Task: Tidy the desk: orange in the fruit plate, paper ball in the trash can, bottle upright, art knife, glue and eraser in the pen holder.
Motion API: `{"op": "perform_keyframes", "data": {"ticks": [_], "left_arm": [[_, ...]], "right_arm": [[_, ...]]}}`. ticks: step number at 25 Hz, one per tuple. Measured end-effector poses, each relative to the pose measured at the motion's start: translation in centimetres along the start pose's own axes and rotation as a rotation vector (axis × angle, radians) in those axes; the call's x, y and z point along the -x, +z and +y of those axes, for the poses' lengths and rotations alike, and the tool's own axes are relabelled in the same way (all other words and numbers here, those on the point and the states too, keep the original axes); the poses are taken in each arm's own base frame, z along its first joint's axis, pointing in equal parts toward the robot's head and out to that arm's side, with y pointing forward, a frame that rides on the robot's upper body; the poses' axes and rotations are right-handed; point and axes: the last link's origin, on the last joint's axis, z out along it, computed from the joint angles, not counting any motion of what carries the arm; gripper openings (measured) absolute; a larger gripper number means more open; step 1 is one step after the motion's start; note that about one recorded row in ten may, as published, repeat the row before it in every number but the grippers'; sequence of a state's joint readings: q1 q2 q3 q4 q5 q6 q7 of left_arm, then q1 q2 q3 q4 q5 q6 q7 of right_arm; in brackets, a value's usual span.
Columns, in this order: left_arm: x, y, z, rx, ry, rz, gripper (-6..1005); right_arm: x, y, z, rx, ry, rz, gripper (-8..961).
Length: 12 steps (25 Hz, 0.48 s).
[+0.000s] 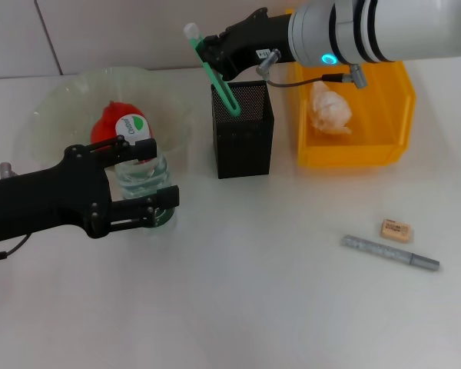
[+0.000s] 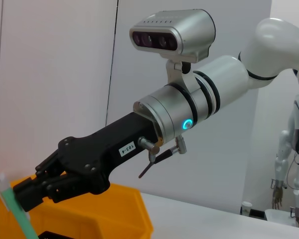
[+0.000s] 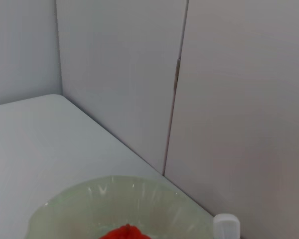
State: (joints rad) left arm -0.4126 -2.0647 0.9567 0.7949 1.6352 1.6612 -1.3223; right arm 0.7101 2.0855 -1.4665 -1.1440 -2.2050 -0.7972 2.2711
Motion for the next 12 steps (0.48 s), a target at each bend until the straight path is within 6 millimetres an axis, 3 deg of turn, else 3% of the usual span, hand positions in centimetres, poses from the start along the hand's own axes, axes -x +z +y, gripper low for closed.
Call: {"op": "perform_keyframes", "data": {"ticks": [12], "left_arm": [[0.03, -0.01, 0.02, 0.0, -0.001, 0.0, 806]], "right_arm": [[-0.69, -0.17, -0.2, -0.007, 0.01, 0.007, 109]]}}
